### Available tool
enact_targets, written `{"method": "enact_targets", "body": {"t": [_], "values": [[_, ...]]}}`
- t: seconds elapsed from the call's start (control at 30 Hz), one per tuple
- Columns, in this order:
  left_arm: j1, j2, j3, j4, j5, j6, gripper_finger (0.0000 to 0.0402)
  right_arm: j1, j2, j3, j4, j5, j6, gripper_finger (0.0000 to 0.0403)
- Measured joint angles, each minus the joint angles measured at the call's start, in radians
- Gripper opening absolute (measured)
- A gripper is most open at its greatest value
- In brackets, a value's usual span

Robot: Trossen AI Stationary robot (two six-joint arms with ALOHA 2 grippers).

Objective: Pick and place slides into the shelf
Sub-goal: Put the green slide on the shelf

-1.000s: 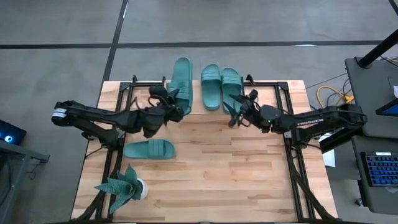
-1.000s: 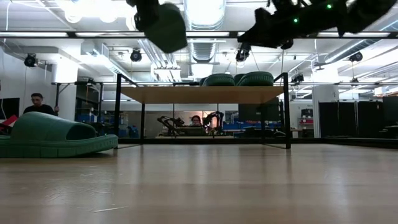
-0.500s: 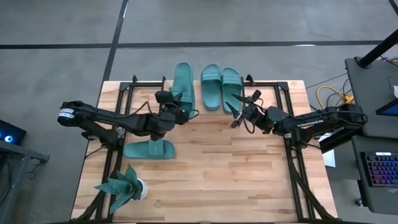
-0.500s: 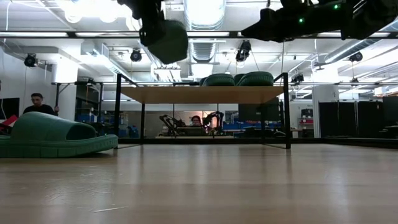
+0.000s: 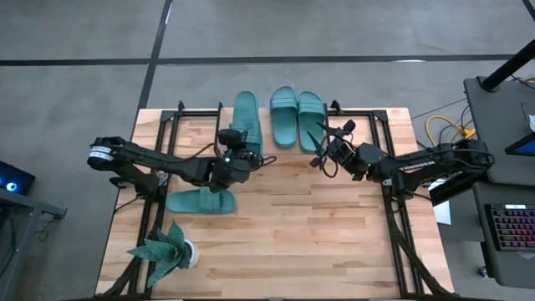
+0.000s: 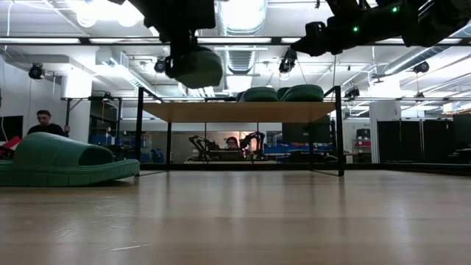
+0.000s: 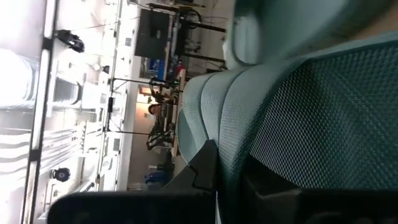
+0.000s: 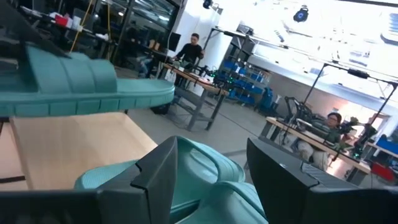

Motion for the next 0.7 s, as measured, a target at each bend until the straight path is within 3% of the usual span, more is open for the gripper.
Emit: {"method": "enact_targets", "body": {"t": [0.13, 0.3, 0.7], "values": [[0.0, -0.018, -0.004, -0.162, 0.035, -0.15, 0.0, 0.0, 0.0, 0.0, 0.0, 0.0, 0.0, 0.0185], [-0.001, -0.076, -0.008, -0.329, 0.188, -0.308, 0.0, 0.0, 0.0, 0.0, 0.0, 0.0, -0.002, 0.0185], [-0.001, -0.105, -0.049, -0.411, 0.192, -0.384, 0.0, 0.0, 0.0, 0.0, 0.0, 0.0, -0.003, 0.0185]]}}
